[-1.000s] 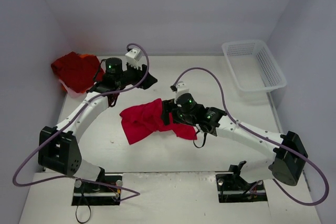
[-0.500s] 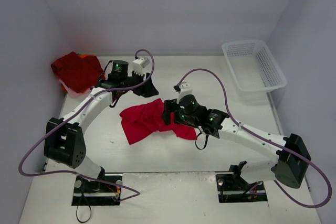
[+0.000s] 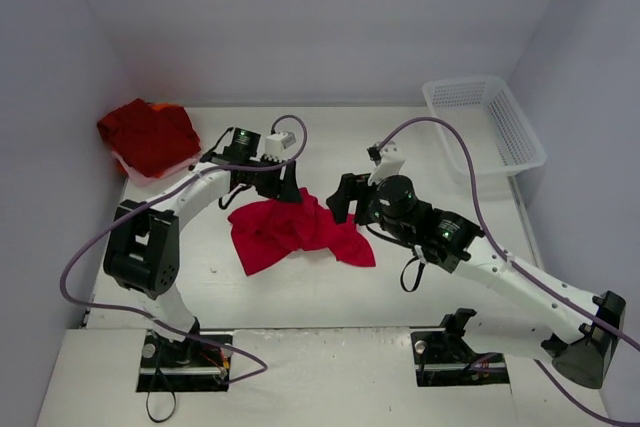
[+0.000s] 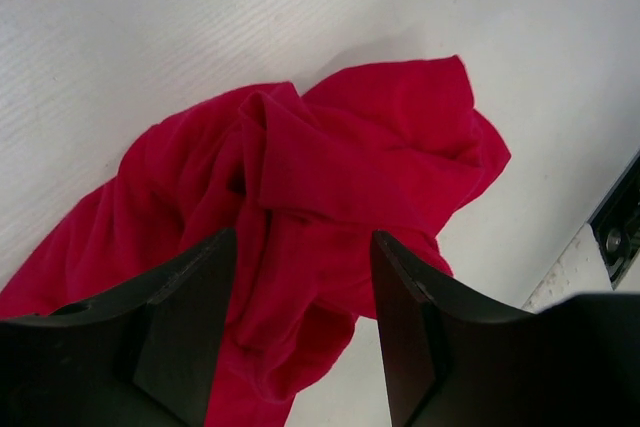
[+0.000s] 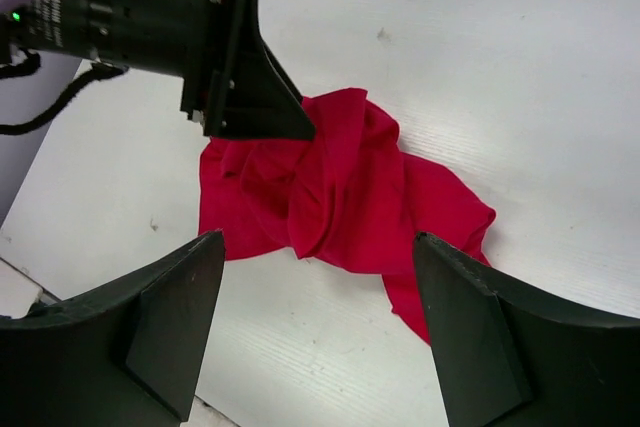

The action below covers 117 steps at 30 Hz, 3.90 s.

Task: Fold and stack the t-shirts
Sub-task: Flatten the tshirt out

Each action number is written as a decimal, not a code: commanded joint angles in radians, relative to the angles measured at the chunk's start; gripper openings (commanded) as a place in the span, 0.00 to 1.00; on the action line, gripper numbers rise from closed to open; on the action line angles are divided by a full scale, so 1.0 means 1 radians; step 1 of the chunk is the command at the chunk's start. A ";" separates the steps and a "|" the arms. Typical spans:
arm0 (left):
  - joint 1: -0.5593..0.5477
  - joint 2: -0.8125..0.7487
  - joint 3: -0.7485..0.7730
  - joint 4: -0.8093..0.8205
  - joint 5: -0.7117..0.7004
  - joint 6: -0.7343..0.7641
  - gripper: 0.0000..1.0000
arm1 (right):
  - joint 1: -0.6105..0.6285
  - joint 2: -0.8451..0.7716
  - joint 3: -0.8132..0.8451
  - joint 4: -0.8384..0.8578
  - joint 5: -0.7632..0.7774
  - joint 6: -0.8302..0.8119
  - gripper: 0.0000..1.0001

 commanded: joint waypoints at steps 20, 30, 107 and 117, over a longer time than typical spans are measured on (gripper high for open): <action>-0.179 -0.138 0.088 -0.127 -0.433 0.316 0.50 | -0.019 -0.048 0.016 -0.011 0.027 -0.011 0.72; -0.343 -0.094 0.104 -0.153 -0.605 0.428 0.47 | -0.030 -0.072 0.025 -0.011 0.025 -0.032 0.72; -0.567 0.071 0.191 -0.106 -0.769 0.440 0.41 | -0.223 -0.172 -0.055 -0.069 -0.084 -0.086 0.73; -0.635 0.024 0.114 -0.103 -0.850 0.354 0.41 | -0.223 -0.183 -0.038 -0.067 -0.110 -0.087 0.73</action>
